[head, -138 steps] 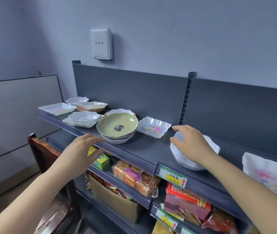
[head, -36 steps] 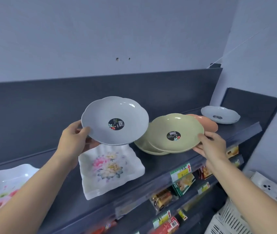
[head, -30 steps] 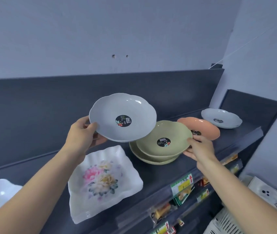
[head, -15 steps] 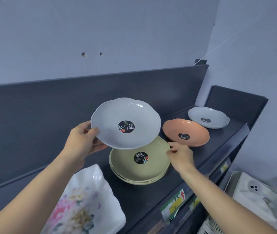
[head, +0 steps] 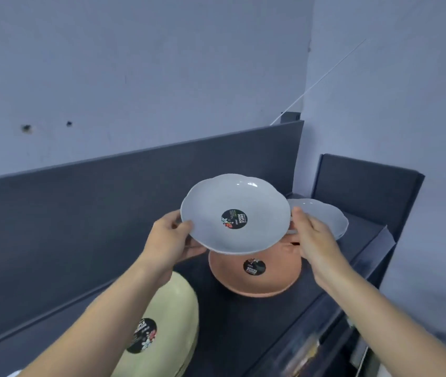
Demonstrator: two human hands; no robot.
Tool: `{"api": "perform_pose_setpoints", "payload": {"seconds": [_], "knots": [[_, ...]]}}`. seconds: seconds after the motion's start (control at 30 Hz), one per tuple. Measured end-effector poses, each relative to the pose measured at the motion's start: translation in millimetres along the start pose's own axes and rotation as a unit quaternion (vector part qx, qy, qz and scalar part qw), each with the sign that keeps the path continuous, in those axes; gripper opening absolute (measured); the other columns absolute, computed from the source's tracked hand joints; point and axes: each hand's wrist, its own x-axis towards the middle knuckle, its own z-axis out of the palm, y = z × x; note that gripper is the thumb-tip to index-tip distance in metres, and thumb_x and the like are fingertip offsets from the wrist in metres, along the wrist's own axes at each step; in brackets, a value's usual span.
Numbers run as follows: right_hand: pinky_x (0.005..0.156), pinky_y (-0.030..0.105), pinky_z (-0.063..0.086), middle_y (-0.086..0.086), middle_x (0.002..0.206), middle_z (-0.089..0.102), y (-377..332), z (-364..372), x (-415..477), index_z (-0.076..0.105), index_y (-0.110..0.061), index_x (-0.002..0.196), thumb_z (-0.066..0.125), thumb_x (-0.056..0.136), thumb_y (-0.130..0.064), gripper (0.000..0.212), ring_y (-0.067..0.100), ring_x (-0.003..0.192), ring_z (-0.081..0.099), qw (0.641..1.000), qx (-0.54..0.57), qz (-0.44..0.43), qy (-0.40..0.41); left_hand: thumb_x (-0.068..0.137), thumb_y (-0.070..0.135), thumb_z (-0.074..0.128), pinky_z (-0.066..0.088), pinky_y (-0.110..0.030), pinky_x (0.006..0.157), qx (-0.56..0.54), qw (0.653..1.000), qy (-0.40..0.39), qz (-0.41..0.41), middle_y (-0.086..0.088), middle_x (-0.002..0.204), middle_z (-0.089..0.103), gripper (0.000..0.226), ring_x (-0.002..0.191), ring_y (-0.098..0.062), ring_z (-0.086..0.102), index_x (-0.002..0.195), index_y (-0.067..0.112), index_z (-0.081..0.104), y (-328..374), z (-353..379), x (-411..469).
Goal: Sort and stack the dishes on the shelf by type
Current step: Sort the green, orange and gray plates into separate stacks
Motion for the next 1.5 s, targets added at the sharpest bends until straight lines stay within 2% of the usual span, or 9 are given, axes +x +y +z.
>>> {"api": "perform_pose_setpoints", "payload": {"seconds": [0.23, 0.6, 0.73, 0.87, 0.97, 1.13, 1.3, 1.4, 1.5], "knots": [[0.062, 0.020, 0.050, -0.004, 0.093, 0.069, 9, -81, 78, 0.068, -0.021, 0.104, 0.048, 0.092, -0.010, 0.025, 0.009, 0.074, 0.064, 0.996, -0.085, -0.010, 0.008, 0.092, 0.002, 0.043, 0.058, -0.027, 0.059, 0.006, 0.999, -0.018, -0.030, -0.017, 0.103, 0.066, 0.030, 0.072, -0.024, 0.064, 0.113, 0.011, 0.062, -14, 106, 60], [0.089, 0.048, 0.054, 0.010, 0.097, 0.072, 51, -140, 166, 0.071, -0.012, 0.095, 0.048, 0.085, 0.003, 0.030, 0.031, 0.097, 0.065, 0.986, -0.162, 0.022, 0.037, 0.082, -0.005, 0.041, 0.061, -0.036, 0.068, 0.170, 0.984, -0.011, -0.043, -0.019, 0.111, 0.062, 0.032, 0.091, -0.035, 0.066, 0.104, 0.005, 0.061, -50, 197, 131], [0.081, 0.041, 0.054, 0.013, 0.091, 0.072, 62, -147, 182, 0.070, -0.013, 0.105, 0.048, 0.081, 0.005, 0.037, 0.027, 0.084, 0.065, 0.976, -0.208, 0.009, 0.063, 0.084, 0.004, 0.048, 0.054, -0.043, 0.083, 0.282, 0.958, -0.016, -0.038, -0.010, 0.131, 0.039, 0.057, 0.099, -0.032, 0.054, 0.138, 0.015, 0.034, -62, 213, 146], [0.058, 0.029, 0.035, 0.029, 0.076, 0.061, 69, -149, 190, 0.066, 0.008, 0.091, 0.045, 0.075, 0.008, 0.026, 0.025, 0.062, 0.039, 0.960, -0.276, 0.010, 0.056, 0.082, 0.005, 0.048, 0.041, -0.031, 0.074, 0.335, 0.941, -0.035, -0.024, -0.014, 0.123, 0.049, 0.043, 0.097, -0.028, 0.049, 0.125, 0.012, 0.046, -66, 220, 154], [0.052, 0.027, 0.020, 0.015, 0.061, 0.039, 73, -149, 193, 0.058, 0.019, 0.080, 0.042, 0.072, 0.009, 0.021, 0.019, 0.057, 0.025, 0.950, -0.304, 0.017, 0.064, 0.082, 0.007, 0.051, 0.043, -0.031, 0.073, 0.354, 0.932, -0.046, -0.056, -0.012, 0.124, 0.050, 0.043, 0.105, -0.029, 0.053, 0.124, 0.011, 0.047, -68, 220, 157], [0.049, 0.025, 0.017, 0.010, 0.059, 0.031, 69, -148, 194, 0.046, -0.002, 0.059, 0.043, 0.071, 0.009, 0.017, 0.018, 0.054, 0.022, 0.942, -0.330, 0.027, 0.051, 0.080, 0.009, 0.048, 0.039, -0.028, 0.059, 0.394, 0.915, -0.055, -0.071, -0.016, 0.122, 0.051, 0.033, 0.099, -0.037, 0.058, 0.113, 0.008, 0.053, -65, 222, 159], [0.053, 0.028, 0.024, 0.013, 0.068, 0.043, 71, -147, 197, 0.056, -0.003, 0.066, 0.044, 0.072, 0.007, 0.017, 0.020, 0.058, 0.032, 0.933, -0.355, 0.053, 0.028, 0.082, 0.008, 0.046, 0.032, -0.024, 0.047, 0.437, 0.894, -0.060, -0.080, -0.017, 0.126, 0.046, 0.007, 0.063, -0.021, 0.043, 0.085, 0.007, 0.052, -59, 217, 153], [0.056, 0.029, 0.035, 0.017, 0.089, 0.054, 70, -148, 195, 0.062, 0.008, 0.093, 0.048, 0.077, 0.002, 0.022, 0.027, 0.066, 0.048, 0.928, -0.366, 0.061, 0.020, 0.088, 0.017, 0.048, 0.046, -0.030, 0.066, 0.465, 0.881, -0.063, -0.059, -0.014, 0.133, 0.040, 0.028, 0.090, -0.028, 0.055, 0.114, 0.007, 0.054, -57, 207, 145], [0.084, 0.040, 0.049, 0.021, 0.128, 0.044, 57, -149, 194, 0.047, 0.004, 0.128, 0.056, 0.082, -0.010, 0.049, 0.037, 0.108, 0.053, 0.910, -0.413, 0.026, 0.031, 0.092, 0.029, 0.050, 0.045, -0.039, 0.095, 0.526, 0.849, -0.042, 0.028, -0.012, 0.130, 0.039, 0.046, 0.116, -0.030, 0.048, 0.134, 0.011, 0.047, -39, 184, 132]]}}
